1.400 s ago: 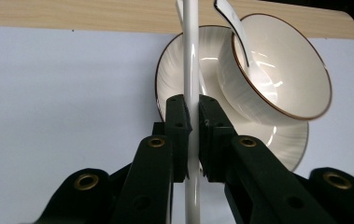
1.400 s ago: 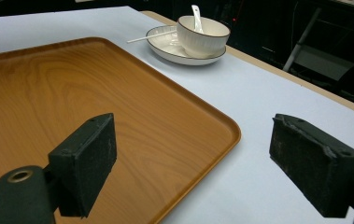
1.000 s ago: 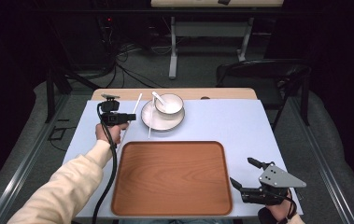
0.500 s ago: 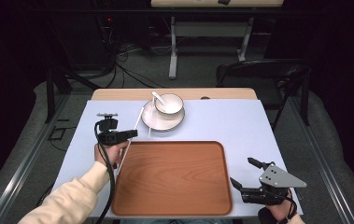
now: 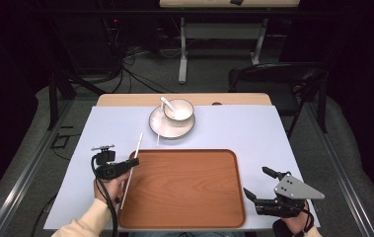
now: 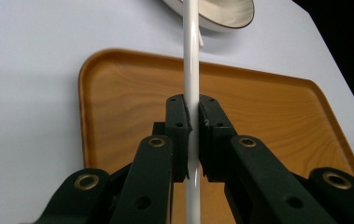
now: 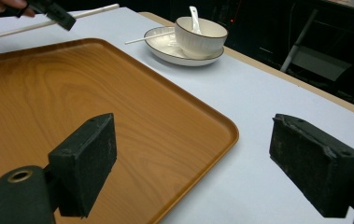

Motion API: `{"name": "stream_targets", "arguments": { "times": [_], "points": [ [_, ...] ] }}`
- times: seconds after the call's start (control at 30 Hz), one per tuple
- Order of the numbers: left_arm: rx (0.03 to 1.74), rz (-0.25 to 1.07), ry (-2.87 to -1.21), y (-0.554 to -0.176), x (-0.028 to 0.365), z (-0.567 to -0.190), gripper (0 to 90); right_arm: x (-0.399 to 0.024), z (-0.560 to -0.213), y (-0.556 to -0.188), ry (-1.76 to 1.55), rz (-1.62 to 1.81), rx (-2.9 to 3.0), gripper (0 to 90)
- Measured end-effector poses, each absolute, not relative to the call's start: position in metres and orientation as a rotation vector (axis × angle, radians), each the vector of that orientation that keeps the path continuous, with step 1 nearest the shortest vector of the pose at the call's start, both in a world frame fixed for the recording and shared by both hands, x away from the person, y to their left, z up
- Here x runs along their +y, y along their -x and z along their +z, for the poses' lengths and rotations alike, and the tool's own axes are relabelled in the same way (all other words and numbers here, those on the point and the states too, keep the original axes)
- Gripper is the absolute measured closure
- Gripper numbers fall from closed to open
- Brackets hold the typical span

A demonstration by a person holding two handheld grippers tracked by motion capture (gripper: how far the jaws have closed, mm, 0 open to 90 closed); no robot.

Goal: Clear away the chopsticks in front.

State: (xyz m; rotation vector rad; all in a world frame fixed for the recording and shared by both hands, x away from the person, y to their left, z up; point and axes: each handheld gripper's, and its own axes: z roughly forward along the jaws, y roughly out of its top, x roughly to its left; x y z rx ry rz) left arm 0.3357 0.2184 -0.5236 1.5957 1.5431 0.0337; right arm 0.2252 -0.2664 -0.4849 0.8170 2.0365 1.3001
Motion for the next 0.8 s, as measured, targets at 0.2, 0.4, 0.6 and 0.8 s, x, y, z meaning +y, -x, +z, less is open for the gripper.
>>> {"name": "stream_targets", "arguments": {
  "times": [0.2, 0.4, 0.6, 0.8],
  "points": [
    [1.542, 0.009, -1.599, -0.331, 0.215, -0.535, 83.8, -0.263, -0.484, -0.226, -0.8, 1.297, 2.044, 14.2],
    [1.559, 0.082, -1.63, -0.328, 0.214, -0.538, 83.8, -0.264, -0.485, -0.226, -0.803, 1.299, 2.04, 14.2],
    [1.623, 0.096, -1.654, -0.325, 0.217, -0.544, 83.8, -0.262, -0.484, -0.227, -0.791, 1.303, 2.047, 14.2],
    [1.647, 0.101, -1.682, -0.324, 0.216, -0.55, 83.7, -0.261, -0.485, -0.229, -0.783, 1.307, 2.047, 14.2]
  ]
}}
